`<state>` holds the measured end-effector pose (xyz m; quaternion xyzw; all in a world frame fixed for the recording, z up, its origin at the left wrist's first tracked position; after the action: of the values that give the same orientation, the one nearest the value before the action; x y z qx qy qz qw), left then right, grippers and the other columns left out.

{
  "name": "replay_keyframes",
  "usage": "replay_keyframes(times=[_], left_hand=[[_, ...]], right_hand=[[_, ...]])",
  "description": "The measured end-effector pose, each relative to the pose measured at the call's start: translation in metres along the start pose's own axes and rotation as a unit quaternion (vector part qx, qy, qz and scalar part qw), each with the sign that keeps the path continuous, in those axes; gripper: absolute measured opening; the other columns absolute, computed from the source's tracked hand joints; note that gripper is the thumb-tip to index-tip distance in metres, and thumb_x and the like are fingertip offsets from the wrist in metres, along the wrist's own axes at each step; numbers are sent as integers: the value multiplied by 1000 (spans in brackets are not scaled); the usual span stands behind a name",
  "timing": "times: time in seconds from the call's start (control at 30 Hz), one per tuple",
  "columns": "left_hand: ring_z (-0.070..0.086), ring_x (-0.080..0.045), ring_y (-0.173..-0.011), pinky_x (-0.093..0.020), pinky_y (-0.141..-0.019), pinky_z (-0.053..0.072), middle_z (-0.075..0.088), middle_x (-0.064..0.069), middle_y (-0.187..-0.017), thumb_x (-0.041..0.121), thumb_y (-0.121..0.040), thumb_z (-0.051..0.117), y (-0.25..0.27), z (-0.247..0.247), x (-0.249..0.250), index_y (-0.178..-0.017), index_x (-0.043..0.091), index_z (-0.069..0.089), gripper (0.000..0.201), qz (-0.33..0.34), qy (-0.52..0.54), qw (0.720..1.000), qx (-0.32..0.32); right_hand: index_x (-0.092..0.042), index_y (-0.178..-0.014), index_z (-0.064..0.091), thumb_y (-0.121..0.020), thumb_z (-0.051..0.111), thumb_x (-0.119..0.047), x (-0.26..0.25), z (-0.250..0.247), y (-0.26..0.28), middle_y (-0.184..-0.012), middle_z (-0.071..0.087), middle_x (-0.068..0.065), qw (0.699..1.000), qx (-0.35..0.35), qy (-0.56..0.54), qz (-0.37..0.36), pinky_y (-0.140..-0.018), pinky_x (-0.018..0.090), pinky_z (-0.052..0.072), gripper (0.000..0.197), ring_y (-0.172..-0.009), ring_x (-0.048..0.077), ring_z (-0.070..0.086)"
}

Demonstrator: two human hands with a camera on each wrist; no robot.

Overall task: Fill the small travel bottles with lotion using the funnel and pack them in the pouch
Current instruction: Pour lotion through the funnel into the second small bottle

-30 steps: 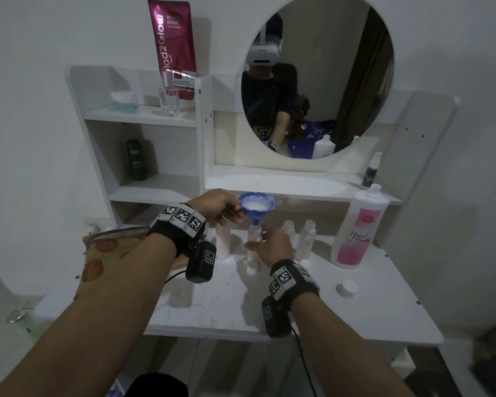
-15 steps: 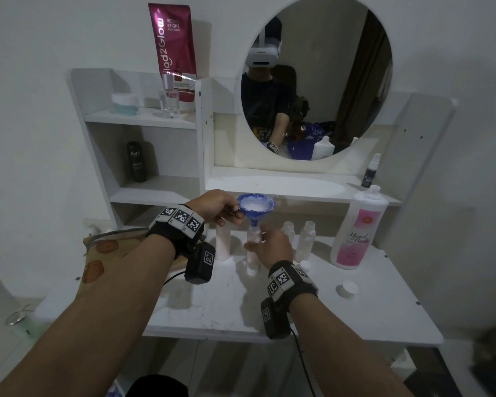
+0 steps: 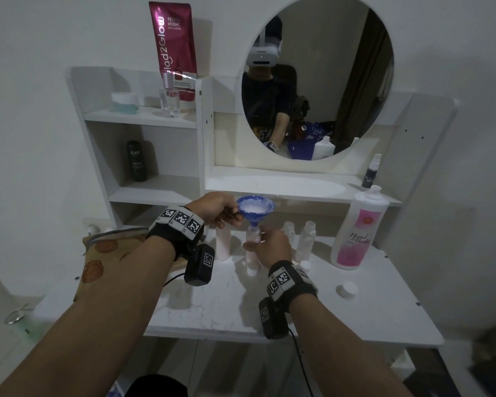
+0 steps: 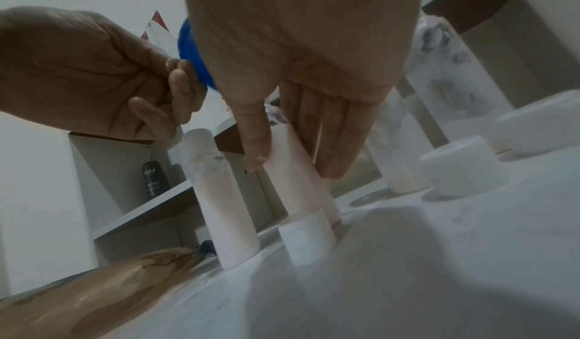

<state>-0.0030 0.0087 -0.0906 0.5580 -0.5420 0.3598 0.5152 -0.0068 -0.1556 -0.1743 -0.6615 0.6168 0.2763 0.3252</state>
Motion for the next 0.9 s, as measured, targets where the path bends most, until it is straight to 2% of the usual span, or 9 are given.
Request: replay_keyframes(times=[0.1, 0.27, 0.43, 0.67, 0.9], left_hand=[[67, -19, -63, -22, -47, 36, 69, -6, -70, 6, -90, 43, -1, 1, -4, -76, 9, 55, 19, -4, 2, 1000, 0], [67, -18, -64, -22, -47, 36, 69, -5, -71, 6, -90, 43, -3, 2, -6, -76, 9, 54, 18, -2, -1, 1000, -5], [67, -15, -62, -22, -48, 35, 69, -4, -69, 7, -90, 42, -5, 3, -3, -74, 10, 52, 20, 4, -23, 1000, -10], [66, -13, -59, -23, -48, 34, 67, -4, -67, 5, -91, 40, -2, 1, 1, -70, 9, 51, 24, 9, -30, 999, -11], [66, -15, -60, -23, -46, 34, 67, -3, -64, 5, -90, 40, -2, -1, 2, -70, 9, 52, 24, 9, -13, 1000, 2]], right_hand=[[-20, -116, 66, -78, 79, -29, 1, 0, -1, -91, 68, -1, 1000, 3, 4, 2, -70, 25, 40, 41, -79, 15, 58], [-20, -114, 66, -79, 79, -28, 2, -1, -1, -84, 62, -5, 1000, 5, 3, 7, -68, 24, 39, 39, -77, 15, 57], [-16, -108, 68, -78, 80, -29, 2, -2, -2, -92, 69, 2, 1000, 4, 6, 8, -69, 25, 38, 34, -78, 17, 56], [-17, -108, 70, -77, 80, -29, -2, -1, -3, -96, 73, 5, 1000, 5, -2, 9, -71, 26, 40, 35, -91, 24, 66], [-18, -111, 68, -78, 80, -28, -3, -1, -4, -97, 72, 5, 1000, -7, -5, 3, -76, 30, 47, 36, -91, 23, 66]])
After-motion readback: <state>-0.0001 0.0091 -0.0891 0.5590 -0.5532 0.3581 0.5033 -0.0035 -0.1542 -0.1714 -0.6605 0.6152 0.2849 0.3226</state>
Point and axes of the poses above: each hand's wrist, its own y-axis away from the middle knuckle, its own z-axis out of the palm, x = y × z, the point moved 3 cm from there along -y, towards the middle knuckle
